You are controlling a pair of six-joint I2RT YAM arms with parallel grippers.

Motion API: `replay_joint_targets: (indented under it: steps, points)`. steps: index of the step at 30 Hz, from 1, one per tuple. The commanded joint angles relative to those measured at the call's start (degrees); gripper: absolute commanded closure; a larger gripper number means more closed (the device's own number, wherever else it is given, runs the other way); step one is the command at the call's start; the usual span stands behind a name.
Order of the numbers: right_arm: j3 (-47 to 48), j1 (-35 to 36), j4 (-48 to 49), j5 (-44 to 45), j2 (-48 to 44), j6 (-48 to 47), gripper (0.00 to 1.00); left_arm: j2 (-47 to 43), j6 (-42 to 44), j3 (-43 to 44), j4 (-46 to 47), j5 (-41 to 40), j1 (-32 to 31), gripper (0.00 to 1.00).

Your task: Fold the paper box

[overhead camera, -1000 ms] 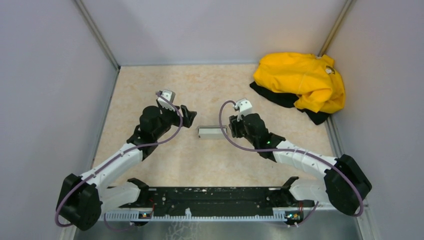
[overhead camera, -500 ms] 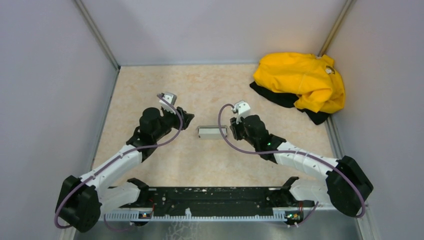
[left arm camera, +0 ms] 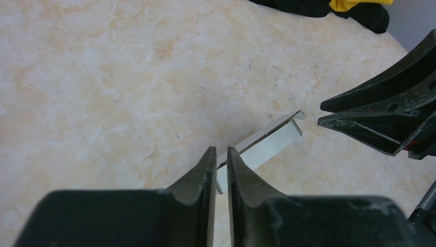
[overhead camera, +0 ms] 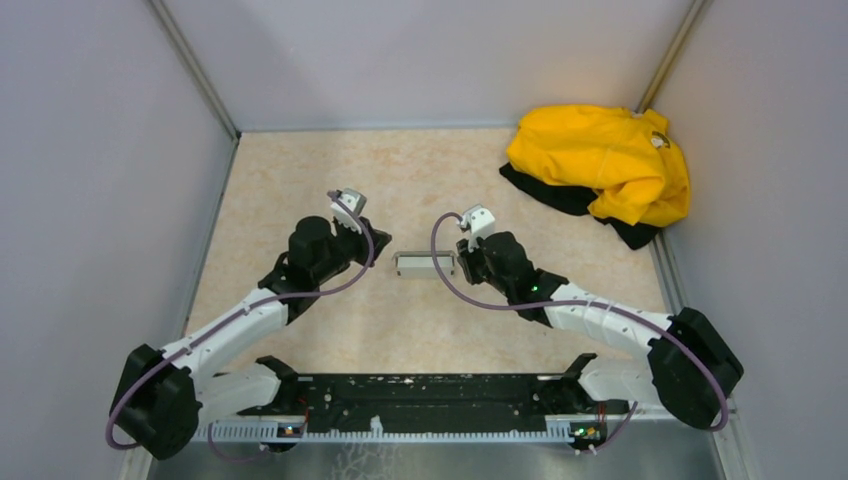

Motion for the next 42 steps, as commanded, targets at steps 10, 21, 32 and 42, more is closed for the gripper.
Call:
replay_joint_targets:
  steps: [10, 21, 32, 42]
  points:
    - [1.8, 0.5, 0.6, 0.1, -3.1, -0.6, 1.0, -0.7, -0.7, 5.5, -3.8, 0.8, -2.5, 0.77]
    - [2.1, 0.5, -0.3, -0.6, -4.5, -0.2, 0.55, -2.3, -1.9, 6.8, -4.3, 3.1, -4.4, 0.5]
    - [4.7, 0.5, 1.6, -1.7, 1.3, -1.5, 0.6, 0.8, 1.2, 5.2, -6.1, -5.9, -7.4, 0.42]
    - [6.1, 0.5, 3.1, -1.0, 5.0, -2.1, 0.7, -0.7, 3.0, 2.7, -5.7, -9.6, -7.9, 0.55]
